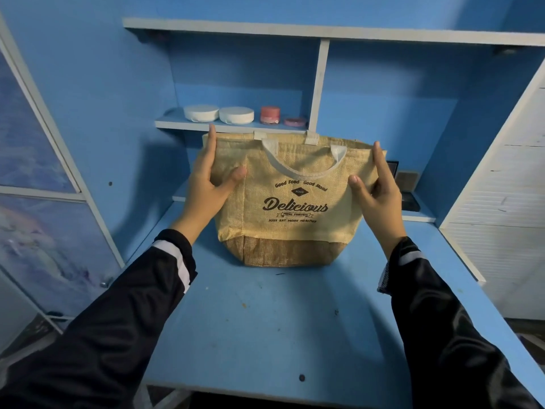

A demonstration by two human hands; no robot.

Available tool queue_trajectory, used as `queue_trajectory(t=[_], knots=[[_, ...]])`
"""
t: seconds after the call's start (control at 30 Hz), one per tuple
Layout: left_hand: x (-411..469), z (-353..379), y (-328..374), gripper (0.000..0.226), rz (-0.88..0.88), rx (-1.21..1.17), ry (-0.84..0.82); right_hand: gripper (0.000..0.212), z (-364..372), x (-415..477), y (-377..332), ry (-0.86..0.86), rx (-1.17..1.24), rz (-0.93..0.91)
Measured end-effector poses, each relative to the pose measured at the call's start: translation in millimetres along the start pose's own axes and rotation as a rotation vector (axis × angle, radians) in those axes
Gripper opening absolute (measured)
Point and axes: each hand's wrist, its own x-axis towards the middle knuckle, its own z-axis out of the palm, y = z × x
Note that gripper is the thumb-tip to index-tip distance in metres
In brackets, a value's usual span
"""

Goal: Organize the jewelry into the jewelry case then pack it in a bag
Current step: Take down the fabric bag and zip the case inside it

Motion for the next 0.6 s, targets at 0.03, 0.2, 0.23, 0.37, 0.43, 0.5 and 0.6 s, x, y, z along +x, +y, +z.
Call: queue_trajectory(t=[0.03,0.2,0.23,0.37,0.43,0.5,0.6], knots=[[0.6,4.2,0.0,0.09,0.002,0.012,0.003,0.069,-3.4,-0.6,2.7,0.003,0.0,0.0],[1.3,30.8,2.6,0.091,0.042,0.001,-0.029,0.069,-27.9,-0.4,13.1,0.03,-0.038,0.029],[0.2,37.3,4.6,0.091,0.046,-0.011,-0.041,0.069,-34.3,-0.6,14.8,0.039,-0.043,0.032],[-2.7,67.0,14.1,0.094,0.067,-0.051,-0.078,0.068,-63.0,-2.0,23.2,0.086,-0.053,0.056],[-4.4,83.4,21.9,0.098,0.086,-0.049,-0.092,0.068,-79.0,-2.7,30.6,0.1,-0.072,0.078],[-6.5,99.9,30.1,0.101,0.098,-0.034,-0.092,0.066,-95.3,-2.6,41.1,0.121,-0.1,0.09],[-7.1,124.6,36.8,0.104,0.109,-0.045,-0.105,0.066,-117.9,-1.8,53.8,0.137,-0.141,0.085]])
